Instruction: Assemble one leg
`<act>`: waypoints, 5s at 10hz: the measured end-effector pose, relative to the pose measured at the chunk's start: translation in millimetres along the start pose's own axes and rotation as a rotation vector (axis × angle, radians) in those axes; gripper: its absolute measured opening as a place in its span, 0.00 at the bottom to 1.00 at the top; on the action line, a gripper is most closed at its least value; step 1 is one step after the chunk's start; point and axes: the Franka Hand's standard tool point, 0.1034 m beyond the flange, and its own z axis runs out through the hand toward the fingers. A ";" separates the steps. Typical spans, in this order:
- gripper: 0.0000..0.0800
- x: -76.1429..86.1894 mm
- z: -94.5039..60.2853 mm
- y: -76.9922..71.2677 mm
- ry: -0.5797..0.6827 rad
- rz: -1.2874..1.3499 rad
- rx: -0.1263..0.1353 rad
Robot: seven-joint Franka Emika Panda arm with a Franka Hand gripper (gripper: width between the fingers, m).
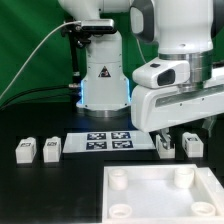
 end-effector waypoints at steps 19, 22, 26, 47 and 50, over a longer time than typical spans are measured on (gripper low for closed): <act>0.81 -50.7 41.5 -48.7 -0.896 0.259 -0.008; 0.81 -64.1 54.6 -52.0 -0.887 0.249 -0.014; 0.65 -65.5 57.5 -49.8 -0.884 0.250 -0.011; 0.37 21.8 -49.2 -6.8 -0.053 0.168 0.021; 0.37 82.1 -119.1 51.6 0.219 0.117 -0.027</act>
Offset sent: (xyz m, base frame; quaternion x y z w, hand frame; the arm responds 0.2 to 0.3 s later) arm 0.0000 0.0000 0.0000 0.0000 -0.0899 0.0000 0.9960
